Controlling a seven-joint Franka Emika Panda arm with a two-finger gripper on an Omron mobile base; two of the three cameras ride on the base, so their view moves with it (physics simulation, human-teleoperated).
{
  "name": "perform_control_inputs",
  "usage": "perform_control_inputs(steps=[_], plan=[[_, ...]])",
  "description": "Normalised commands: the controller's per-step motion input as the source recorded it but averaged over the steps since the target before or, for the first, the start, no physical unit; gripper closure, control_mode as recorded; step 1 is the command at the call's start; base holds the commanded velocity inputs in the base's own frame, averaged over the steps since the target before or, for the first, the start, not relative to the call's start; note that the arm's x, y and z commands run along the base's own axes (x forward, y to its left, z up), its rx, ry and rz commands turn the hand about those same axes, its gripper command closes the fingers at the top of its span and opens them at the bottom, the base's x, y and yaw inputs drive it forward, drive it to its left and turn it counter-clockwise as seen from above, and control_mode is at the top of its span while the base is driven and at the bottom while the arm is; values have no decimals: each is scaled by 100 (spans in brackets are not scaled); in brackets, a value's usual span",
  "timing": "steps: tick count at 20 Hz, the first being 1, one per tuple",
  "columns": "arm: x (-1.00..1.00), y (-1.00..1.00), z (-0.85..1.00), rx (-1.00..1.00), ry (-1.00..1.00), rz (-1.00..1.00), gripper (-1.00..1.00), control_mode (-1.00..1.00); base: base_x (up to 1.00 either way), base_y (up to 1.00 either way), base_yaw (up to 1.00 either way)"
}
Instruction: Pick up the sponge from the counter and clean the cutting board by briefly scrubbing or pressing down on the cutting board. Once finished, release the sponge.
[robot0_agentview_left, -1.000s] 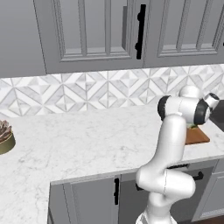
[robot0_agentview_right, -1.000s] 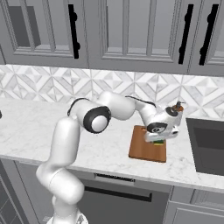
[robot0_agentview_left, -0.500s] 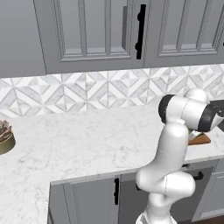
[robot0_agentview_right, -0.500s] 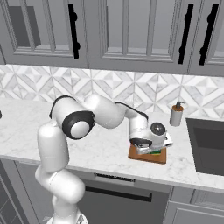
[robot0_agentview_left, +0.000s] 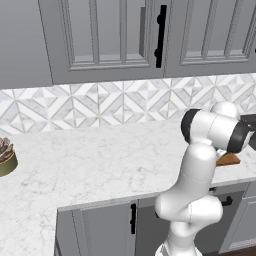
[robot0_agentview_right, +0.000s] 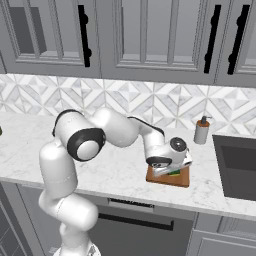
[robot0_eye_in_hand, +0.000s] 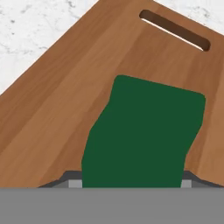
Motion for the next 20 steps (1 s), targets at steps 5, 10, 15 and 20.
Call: perform_control_inputs(steps=[5, 10, 15, 20], plan=[[0, 54, 6, 0, 4, 28, 100, -100, 0, 0, 0], [11, 45, 0, 3, 13, 25, 100, -100, 0, 0, 0], [37, 23, 0, 10, 22, 20, 100, -100, 0, 0, 0], [57, 3, 0, 0, 20, 9, 100, -100, 0, 0, 0]])
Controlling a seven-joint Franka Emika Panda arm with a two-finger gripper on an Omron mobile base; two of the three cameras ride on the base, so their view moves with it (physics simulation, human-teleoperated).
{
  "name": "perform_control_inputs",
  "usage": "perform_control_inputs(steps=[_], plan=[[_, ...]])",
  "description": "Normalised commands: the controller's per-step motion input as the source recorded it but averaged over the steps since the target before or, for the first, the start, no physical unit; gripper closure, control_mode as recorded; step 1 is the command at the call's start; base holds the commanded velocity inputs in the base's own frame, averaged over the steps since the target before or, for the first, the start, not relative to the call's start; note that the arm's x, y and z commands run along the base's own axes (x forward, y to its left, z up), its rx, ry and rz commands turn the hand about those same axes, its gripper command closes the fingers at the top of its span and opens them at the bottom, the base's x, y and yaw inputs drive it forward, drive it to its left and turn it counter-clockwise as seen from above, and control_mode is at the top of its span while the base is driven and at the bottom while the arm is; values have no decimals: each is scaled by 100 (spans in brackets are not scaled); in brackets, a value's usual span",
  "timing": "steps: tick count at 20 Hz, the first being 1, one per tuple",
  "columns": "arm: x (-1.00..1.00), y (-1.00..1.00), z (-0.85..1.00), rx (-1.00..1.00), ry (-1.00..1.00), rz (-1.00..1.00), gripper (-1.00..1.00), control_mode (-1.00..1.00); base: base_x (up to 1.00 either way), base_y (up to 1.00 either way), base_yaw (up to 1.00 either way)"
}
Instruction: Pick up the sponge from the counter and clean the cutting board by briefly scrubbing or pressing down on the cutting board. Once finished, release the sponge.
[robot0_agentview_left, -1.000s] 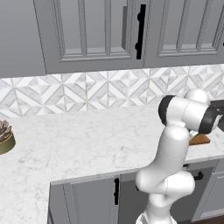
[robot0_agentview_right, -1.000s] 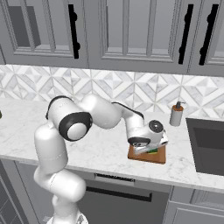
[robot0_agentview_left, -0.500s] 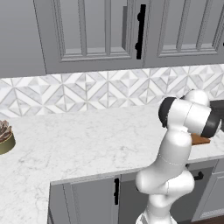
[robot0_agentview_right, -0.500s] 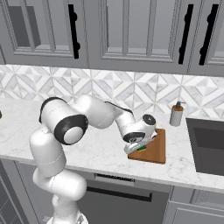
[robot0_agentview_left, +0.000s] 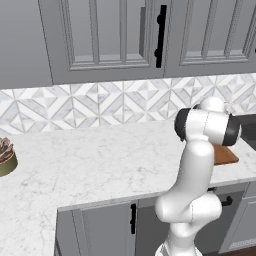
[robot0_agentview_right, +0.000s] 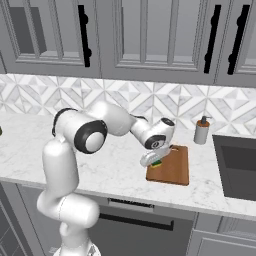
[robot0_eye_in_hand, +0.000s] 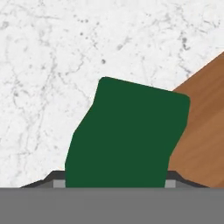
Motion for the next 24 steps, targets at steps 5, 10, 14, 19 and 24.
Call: perform_control_inputs(steps=[5, 10, 14, 19, 24], plan=[[5, -20, -13, 0, 1, -3, 100, -100, 0, 0, 0], [-40, -69, -22, 5, -1, -3, 100, -100, 0, 0, 0], [-71, -73, -16, 9, -6, 0, 100, -100, 0, 0, 0], [-91, 2, 0, -23, -30, 4, 100, -100, 0, 0, 0], [-41, 81, 0, -46, -21, 11, 100, -100, 0, 0, 0]])
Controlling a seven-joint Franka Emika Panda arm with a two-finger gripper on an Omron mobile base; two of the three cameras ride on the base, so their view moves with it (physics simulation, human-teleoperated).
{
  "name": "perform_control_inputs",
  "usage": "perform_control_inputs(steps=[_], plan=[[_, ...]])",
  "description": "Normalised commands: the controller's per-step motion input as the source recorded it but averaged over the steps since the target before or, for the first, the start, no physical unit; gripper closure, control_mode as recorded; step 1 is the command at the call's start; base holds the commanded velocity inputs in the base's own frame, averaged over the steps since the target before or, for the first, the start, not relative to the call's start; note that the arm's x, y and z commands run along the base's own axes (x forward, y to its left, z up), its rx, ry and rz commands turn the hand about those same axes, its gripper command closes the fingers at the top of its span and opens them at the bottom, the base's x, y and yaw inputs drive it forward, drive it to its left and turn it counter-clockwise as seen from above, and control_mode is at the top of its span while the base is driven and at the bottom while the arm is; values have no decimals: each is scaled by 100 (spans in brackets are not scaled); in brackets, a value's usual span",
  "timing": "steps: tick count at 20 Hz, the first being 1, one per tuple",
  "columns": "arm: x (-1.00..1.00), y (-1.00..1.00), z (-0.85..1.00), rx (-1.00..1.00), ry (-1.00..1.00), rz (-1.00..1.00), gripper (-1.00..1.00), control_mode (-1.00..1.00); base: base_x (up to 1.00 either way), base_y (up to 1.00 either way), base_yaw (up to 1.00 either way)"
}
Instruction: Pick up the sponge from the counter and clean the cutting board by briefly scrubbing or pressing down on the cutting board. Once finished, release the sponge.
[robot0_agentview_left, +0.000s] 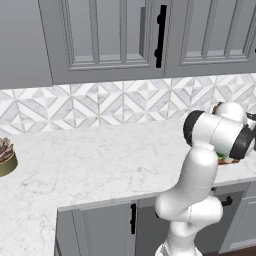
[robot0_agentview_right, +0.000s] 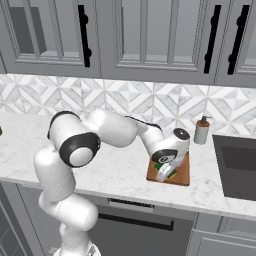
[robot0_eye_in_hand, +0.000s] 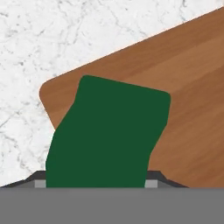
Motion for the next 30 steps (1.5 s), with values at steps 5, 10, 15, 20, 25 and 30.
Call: perform_control_inputs(steps=[5, 10, 15, 20, 25, 30], plan=[[-20, 100, 0, -60, -20, 22, 100, -100, 0, 0, 0], [3, 33, -5, -21, -2, 11, 100, -100, 0, 0, 0], [20, -41, -11, 7, 3, 8, 100, -100, 0, 0, 0], [34, -62, 0, 24, 7, 14, 100, -100, 0, 0, 0], [12, -22, 7, 20, 3, 26, 100, -100, 0, 0, 0], [17, 79, 50, 0, 10, 52, 100, -100, 0, 0, 0]])
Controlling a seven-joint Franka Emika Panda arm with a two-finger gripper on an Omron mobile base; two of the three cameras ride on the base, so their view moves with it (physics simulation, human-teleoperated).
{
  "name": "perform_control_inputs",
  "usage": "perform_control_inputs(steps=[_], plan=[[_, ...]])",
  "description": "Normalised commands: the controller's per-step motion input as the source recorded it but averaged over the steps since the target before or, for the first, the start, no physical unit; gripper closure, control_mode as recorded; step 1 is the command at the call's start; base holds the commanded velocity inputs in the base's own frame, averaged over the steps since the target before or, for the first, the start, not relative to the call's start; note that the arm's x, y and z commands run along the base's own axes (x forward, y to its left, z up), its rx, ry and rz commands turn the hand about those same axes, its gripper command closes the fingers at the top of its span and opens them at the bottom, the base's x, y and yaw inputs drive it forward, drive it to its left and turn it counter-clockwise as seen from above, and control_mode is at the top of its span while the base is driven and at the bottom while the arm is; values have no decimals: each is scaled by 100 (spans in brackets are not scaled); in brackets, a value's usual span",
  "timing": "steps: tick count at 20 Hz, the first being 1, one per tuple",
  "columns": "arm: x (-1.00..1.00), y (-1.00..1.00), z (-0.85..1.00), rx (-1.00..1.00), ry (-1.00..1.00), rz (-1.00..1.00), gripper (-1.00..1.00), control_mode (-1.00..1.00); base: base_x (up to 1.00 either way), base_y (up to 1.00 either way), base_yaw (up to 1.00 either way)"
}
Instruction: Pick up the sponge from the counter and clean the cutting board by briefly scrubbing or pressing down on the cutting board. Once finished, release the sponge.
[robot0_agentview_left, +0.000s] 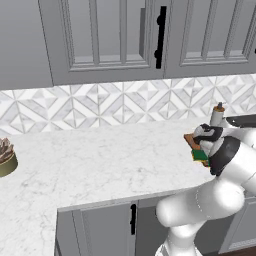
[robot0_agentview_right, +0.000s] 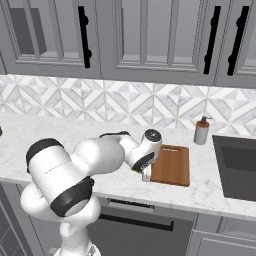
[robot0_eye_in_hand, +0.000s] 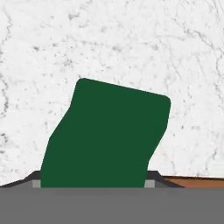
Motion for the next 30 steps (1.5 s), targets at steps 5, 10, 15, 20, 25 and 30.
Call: perform_control_inputs(steps=[5, 10, 15, 20, 25, 30], plan=[[3, 100, 24, -4, 10, 29, 100, -100, 0, 0, 0], [1, 100, -1, -12, 0, 1, 100, -100, 0, 0, 0], [4, 100, -32, -11, -6, -14, -100, -100, 0, 0, 0], [5, 58, -40, -1, -7, -12, -100, -100, 0, 0, 0], [3, -2, 4, 20, 4, 0, -100, -100, 0, 0, 0], [7, -5, 57, 22, 2, 10, -100, -100, 0, 0, 0]])
